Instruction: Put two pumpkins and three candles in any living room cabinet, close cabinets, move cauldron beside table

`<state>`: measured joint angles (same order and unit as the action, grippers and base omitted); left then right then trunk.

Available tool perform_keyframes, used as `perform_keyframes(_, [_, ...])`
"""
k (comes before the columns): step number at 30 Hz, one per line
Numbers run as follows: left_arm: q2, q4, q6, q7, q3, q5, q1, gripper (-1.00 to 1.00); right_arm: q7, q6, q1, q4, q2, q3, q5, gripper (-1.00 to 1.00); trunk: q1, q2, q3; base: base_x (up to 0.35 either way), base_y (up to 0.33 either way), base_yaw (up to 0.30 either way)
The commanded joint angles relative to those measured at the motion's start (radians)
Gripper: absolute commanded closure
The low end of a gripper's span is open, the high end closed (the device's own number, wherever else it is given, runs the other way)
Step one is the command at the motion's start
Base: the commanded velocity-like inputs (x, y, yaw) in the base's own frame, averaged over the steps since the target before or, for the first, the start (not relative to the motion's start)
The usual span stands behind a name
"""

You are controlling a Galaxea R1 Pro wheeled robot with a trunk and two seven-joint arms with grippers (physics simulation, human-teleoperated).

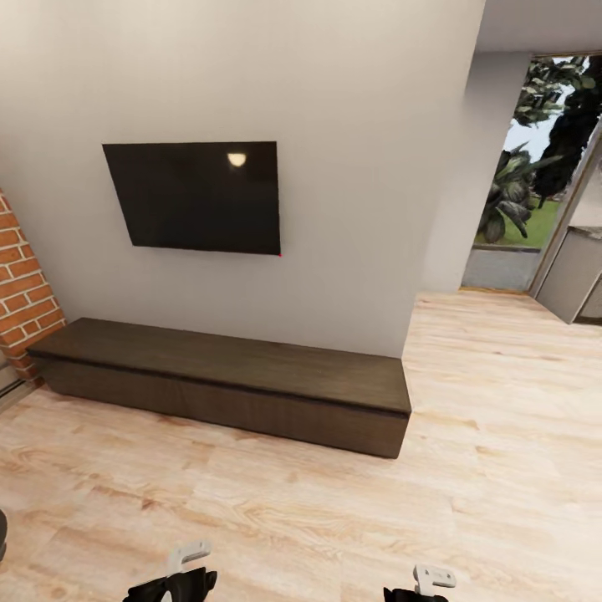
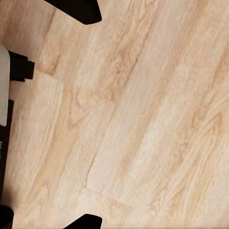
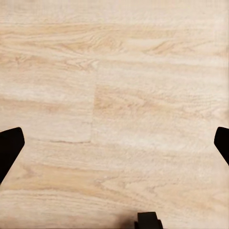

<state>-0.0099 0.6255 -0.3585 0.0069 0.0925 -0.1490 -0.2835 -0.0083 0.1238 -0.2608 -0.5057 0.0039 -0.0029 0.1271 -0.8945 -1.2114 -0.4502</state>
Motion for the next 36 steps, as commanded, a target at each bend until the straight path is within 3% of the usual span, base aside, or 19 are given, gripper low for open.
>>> perform_keyframes(1, [-0.001, 0.002, -0.007, 0.001, 0.004, -0.01, 0.0, -1.0, -0.001, 0.005, 0.0, -0.002, 0.0, 0.0, 0.009, -1.0, 0.0, -0.001, -0.001, 0.104, -0.021, -0.01])
perform_keyframes(26, [-0.001, -0.03, -0.005, 0.001, 0.003, -0.006, 0.0, -1.0, 0.003, 0.004, 0.0, -0.002, -0.001, 0.001, 0.009, -1.0, 0.0, -0.001, 0.004, 0.239, -0.023, -0.084])
perform_keyframes(36, [-0.001, -0.03, -0.005, 0.001, 0.003, -0.003, 0.0, -1.0, 0.004, -0.023, 0.0, 0.002, -0.001, 0.002, 0.007, -1.0, 0.0, -0.001, 0.004, 0.063, 0.001, -0.006])
